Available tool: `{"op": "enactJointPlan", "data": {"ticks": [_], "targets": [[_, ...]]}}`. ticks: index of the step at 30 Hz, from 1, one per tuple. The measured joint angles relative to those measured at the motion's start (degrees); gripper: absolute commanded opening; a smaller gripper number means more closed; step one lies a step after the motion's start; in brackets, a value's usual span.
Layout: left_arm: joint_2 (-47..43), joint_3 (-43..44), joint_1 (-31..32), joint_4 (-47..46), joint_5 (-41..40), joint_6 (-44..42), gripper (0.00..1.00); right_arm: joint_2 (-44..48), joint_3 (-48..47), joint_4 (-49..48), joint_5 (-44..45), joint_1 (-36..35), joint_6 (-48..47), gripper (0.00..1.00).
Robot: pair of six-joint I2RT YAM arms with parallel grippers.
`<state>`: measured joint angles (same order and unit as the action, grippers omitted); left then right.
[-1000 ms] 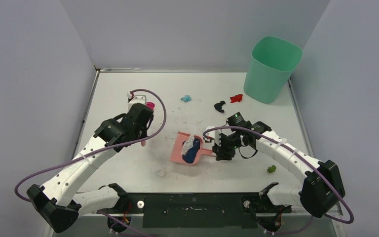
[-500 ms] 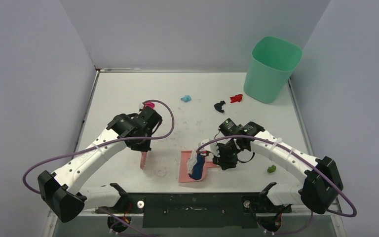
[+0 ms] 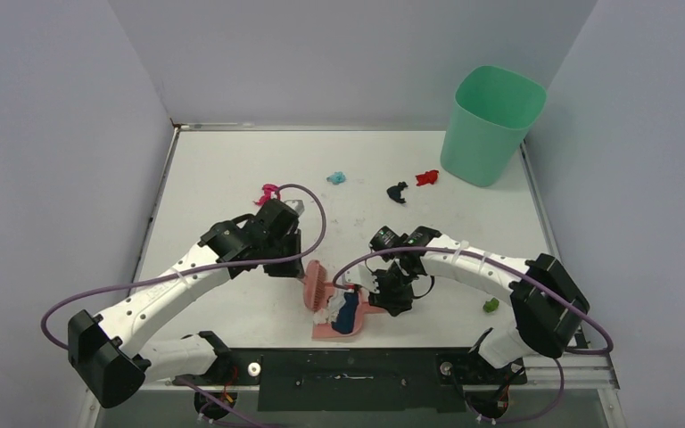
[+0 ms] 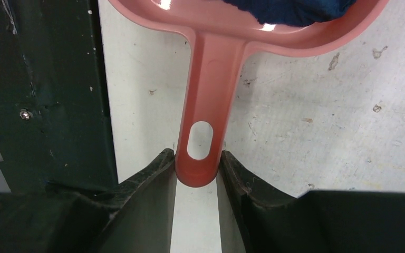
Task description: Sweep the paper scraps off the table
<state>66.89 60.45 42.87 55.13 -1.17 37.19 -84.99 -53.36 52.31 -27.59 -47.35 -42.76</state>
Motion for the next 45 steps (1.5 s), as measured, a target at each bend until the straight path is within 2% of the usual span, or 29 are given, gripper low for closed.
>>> {"op": "enactJointPlan", "data": {"ticks": [4,7,10,15,19,24,28,33,38,45], "targets": [[-0.9,0.0,0.2,-5.3,2.6,1.7,0.00,0.3,0.0,-1.2,-1.1,2.0,0.0,0.14],[-1.4,2.8,0.2,-4.9,2.4,1.3,0.00,1.6,0.1,-1.9,-3.0,6.3,-0.1,0.14],[-1.3,7.4,0.2,-3.0,0.3,-0.2,0.00,5.0,0.4,-2.6,-3.8,10.0,0.0,0.14],[-3.7,11.5,0.2,-1.9,-7.5,-4.6,0.00,12.9,3.2,-4.2,-5.5,10.6,0.1,0.14],[-12.6,5.9,0.2,-6.6,-13.0,-9.1,0.00,16.6,6.8,-5.7,-6.4,11.4,0.3,0.14],[-22.1,-5.3,0.0,-14.1,-19.3,-14.2,0.00,16.8,7.0,-5.9,-9.2,16.8,0.9,0.13],[-22.7,-11.3,-0.6,-19.6,-22.3,-16.9,0.00,16.4,3.5,-4.7,-12.8,22.4,0.9,0.13],[-23.4,-17.1,-4.3,-22.4,-22.1,-18.4,0.00,14.1,-6.1,-3.1,-17.6,29.1,0.3,0.13],[-25.0,-18.0,-8.7,-23.8,-21.6,-18.3,0.00,11.3,-15.5,-0.8,-22.2,34.9,0.0,0.13],[-24.8,-18.0,-9.6,-25.4,-21.0,-18.3,0.00,8.5,-21.8,0.0,-29.8,42.2,0.2,0.12]]}}
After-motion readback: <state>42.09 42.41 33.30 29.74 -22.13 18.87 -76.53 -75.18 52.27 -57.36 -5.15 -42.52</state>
